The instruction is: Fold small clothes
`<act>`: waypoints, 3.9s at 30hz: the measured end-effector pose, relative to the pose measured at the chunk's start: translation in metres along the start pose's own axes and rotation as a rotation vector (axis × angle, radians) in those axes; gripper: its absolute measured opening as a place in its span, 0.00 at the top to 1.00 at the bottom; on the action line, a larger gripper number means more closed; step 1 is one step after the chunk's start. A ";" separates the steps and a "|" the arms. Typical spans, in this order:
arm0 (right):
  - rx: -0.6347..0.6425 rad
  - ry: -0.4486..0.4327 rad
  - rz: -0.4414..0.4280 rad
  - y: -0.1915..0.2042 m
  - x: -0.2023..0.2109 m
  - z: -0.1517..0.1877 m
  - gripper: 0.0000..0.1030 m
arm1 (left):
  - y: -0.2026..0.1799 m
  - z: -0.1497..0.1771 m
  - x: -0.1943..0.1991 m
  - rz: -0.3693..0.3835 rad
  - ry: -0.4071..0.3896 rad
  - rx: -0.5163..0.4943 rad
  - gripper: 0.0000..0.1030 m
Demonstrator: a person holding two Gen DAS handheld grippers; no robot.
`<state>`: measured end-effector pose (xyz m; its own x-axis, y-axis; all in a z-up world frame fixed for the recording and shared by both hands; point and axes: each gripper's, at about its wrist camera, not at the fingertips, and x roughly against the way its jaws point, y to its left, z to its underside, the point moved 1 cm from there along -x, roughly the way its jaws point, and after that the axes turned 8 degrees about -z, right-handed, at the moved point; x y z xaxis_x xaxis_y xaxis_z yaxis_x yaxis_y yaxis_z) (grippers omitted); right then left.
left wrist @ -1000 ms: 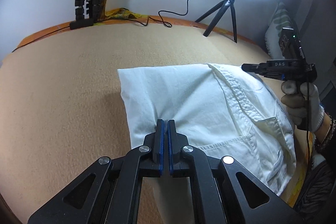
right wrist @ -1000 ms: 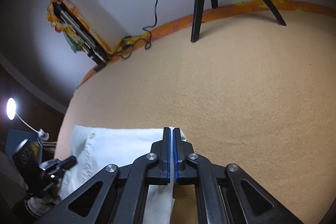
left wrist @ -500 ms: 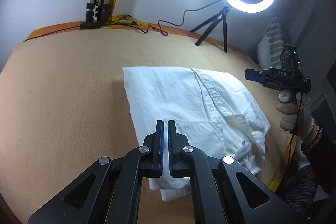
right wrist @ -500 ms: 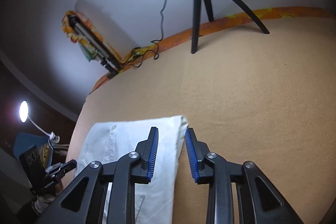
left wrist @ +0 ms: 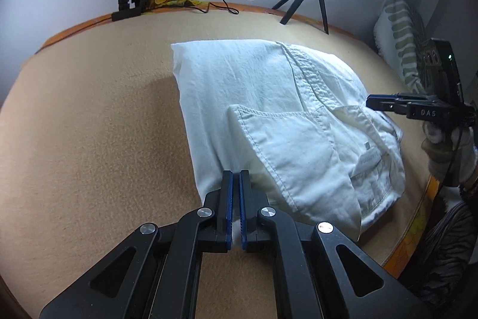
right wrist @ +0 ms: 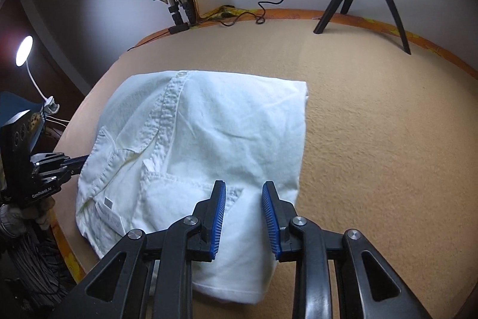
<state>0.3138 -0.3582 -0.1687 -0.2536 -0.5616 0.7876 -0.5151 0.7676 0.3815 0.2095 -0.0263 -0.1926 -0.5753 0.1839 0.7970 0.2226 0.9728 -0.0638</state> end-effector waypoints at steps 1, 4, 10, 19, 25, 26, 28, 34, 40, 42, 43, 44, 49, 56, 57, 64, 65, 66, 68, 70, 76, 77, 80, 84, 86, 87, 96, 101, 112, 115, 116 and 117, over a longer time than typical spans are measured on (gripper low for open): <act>-0.007 -0.005 -0.002 -0.001 0.003 0.002 0.74 | -0.001 0.001 0.003 -0.015 -0.004 -0.002 0.97; -0.043 -0.052 -0.036 -0.003 0.024 0.007 0.73 | -0.004 0.004 0.015 -0.053 -0.032 -0.002 0.96; -0.047 -0.135 -0.007 0.002 0.050 0.014 0.49 | -0.013 0.006 0.039 -0.075 -0.089 -0.016 0.86; 0.002 -0.184 0.090 0.006 0.051 0.013 0.19 | -0.016 0.001 0.063 -0.098 -0.155 0.002 0.45; 0.020 -0.186 0.111 0.004 0.048 0.011 0.14 | -0.009 -0.002 0.062 -0.035 -0.151 0.060 0.42; 0.012 -0.185 0.106 0.001 0.047 0.010 0.14 | -0.003 -0.001 0.061 0.013 -0.144 0.103 0.42; -0.026 -0.177 0.078 -0.010 0.045 0.006 0.14 | 0.010 0.001 0.054 0.134 -0.112 0.212 0.41; -0.225 -0.136 -0.145 -0.051 0.029 -0.008 0.23 | 0.035 0.012 0.021 0.305 0.013 0.452 0.41; -0.289 -0.058 -0.254 -0.062 -0.001 -0.008 0.41 | 0.041 0.015 0.000 0.348 0.056 0.547 0.41; -0.273 -0.058 -0.263 -0.058 -0.002 -0.009 0.41 | 0.040 0.015 -0.006 0.359 0.066 0.551 0.41; -0.276 -0.054 -0.282 -0.056 -0.004 -0.010 0.46 | 0.038 0.014 -0.008 0.367 0.070 0.549 0.42; -0.286 -0.046 -0.310 -0.057 -0.007 -0.010 0.54 | 0.037 0.013 -0.009 0.368 0.058 0.550 0.43; -0.274 -0.035 -0.323 -0.051 -0.015 -0.012 0.57 | 0.031 0.004 -0.016 0.366 0.051 0.546 0.50; -0.237 -0.038 -0.256 -0.044 -0.011 -0.015 0.88 | 0.022 -0.001 -0.009 0.306 0.005 0.471 0.83; -0.210 -0.045 -0.236 -0.038 -0.007 -0.017 0.90 | 0.019 -0.003 -0.006 0.300 -0.010 0.451 0.85; -0.125 -0.109 -0.170 -0.021 0.025 -0.032 0.93 | -0.009 -0.032 0.019 0.317 -0.101 0.354 0.88; -0.110 -0.119 -0.156 -0.021 0.032 -0.034 0.93 | -0.017 -0.039 0.020 0.321 -0.111 0.335 0.88; -0.099 -0.132 -0.144 -0.022 0.040 -0.037 0.93 | -0.024 -0.044 0.021 0.323 -0.120 0.318 0.88; -0.088 -0.155 -0.123 -0.029 0.056 -0.043 0.93 | -0.039 -0.056 0.019 0.335 -0.136 0.287 0.88; -0.072 -0.176 -0.078 -0.039 0.074 -0.047 0.93 | -0.052 -0.067 0.014 0.354 -0.145 0.269 0.88; -0.068 -0.210 0.062 -0.087 0.117 -0.054 0.93 | -0.114 -0.103 -0.013 0.396 -0.160 0.192 0.88; -0.071 -0.216 0.088 -0.097 0.123 -0.055 0.93 | -0.126 -0.109 -0.019 0.397 -0.161 0.172 0.88; -0.099 -0.237 0.145 -0.128 0.139 -0.058 0.93 | -0.162 -0.126 -0.036 0.400 -0.153 0.124 0.88; -0.123 -0.244 0.215 -0.166 0.149 -0.063 0.93 | -0.199 -0.139 -0.055 0.382 -0.143 0.068 0.88; -0.130 -0.239 0.241 -0.182 0.149 -0.064 0.94 | -0.212 -0.141 -0.062 0.371 -0.133 0.050 0.88; -0.130 -0.234 0.255 -0.189 0.148 -0.064 0.94 | -0.219 -0.142 -0.066 0.359 -0.129 0.034 0.88; -0.163 -0.207 0.336 -0.227 0.138 -0.061 0.94 | -0.248 -0.148 -0.081 0.299 -0.119 -0.034 0.88; -0.181 -0.198 0.393 -0.232 0.134 -0.060 0.87 | -0.256 -0.154 -0.086 0.285 -0.104 -0.037 0.83; -0.158 -0.268 0.499 -0.205 0.157 -0.050 0.35 | -0.256 -0.142 -0.066 0.246 -0.128 -0.073 0.51; -0.157 -0.271 0.524 -0.195 0.159 -0.043 0.30 | -0.252 -0.137 -0.055 0.235 -0.146 -0.073 0.43; -0.162 -0.274 0.528 -0.191 0.161 -0.040 0.27 | -0.250 -0.135 -0.050 0.236 -0.156 -0.075 0.42; -0.172 -0.280 0.528 -0.187 0.163 -0.036 0.25 | -0.249 -0.133 -0.043 0.231 -0.169 -0.080 0.40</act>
<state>0.3981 -0.5816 -0.0944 -0.6552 -0.1347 0.7433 -0.1283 0.9895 0.0662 0.2835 -0.2957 -0.1310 -0.6238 0.4261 0.6551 0.4201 0.8897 -0.1786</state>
